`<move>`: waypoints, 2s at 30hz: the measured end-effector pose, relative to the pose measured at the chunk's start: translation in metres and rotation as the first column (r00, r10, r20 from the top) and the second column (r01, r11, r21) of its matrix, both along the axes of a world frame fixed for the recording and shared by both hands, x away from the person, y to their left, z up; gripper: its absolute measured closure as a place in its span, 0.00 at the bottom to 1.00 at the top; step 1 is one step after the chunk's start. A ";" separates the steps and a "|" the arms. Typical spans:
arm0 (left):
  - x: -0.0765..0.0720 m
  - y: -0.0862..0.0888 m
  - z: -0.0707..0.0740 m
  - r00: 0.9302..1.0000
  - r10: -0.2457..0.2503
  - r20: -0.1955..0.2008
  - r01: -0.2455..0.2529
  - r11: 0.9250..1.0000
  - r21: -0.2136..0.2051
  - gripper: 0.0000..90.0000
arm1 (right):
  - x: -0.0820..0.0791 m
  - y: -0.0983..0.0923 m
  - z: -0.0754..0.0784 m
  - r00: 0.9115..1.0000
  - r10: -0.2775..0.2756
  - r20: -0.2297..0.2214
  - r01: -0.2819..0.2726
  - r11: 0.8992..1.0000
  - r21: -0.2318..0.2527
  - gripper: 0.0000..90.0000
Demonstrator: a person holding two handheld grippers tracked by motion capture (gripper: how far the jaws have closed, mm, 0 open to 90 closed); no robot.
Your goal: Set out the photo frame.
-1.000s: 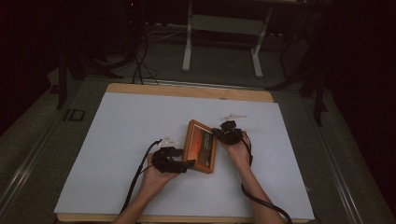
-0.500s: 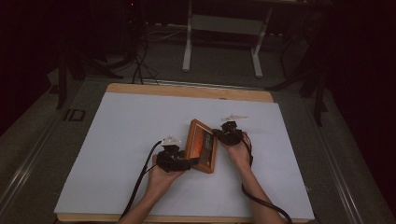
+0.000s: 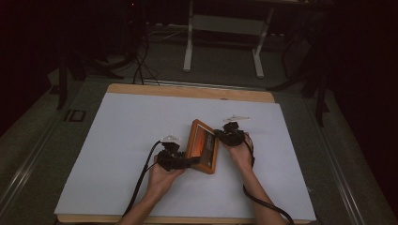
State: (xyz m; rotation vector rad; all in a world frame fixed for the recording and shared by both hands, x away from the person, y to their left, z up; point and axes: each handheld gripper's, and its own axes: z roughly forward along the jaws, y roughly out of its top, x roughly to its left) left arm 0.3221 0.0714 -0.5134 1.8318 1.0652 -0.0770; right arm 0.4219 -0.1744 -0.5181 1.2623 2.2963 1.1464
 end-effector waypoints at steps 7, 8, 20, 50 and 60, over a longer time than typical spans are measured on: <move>0.002 -0.005 0.005 1.000 -0.004 0.023 0.003 1.000 0.019 0.59 | -0.006 -0.013 0.007 1.000 0.002 0.016 -0.002 1.000 -0.003 0.91; 0.002 -0.005 0.005 1.000 -0.004 0.023 0.003 1.000 0.019 0.59 | -0.006 -0.013 0.007 1.000 0.002 0.016 -0.002 1.000 -0.003 0.91; 0.002 -0.018 0.014 0.999 -0.013 0.053 0.011 0.999 0.030 0.67 | -0.019 -0.040 0.032 0.999 0.033 0.036 -0.034 0.999 0.032 0.68; -0.001 -0.038 0.030 0.985 -0.082 0.154 0.072 0.995 0.069 0.77 | -0.052 -0.097 0.066 0.990 0.000 0.142 -0.010 0.998 0.070 0.70; 0.003 -0.031 0.047 0.970 -0.104 0.222 0.090 0.993 0.075 0.77 | -0.054 -0.093 0.072 0.985 0.043 0.168 -0.055 0.996 0.066 0.72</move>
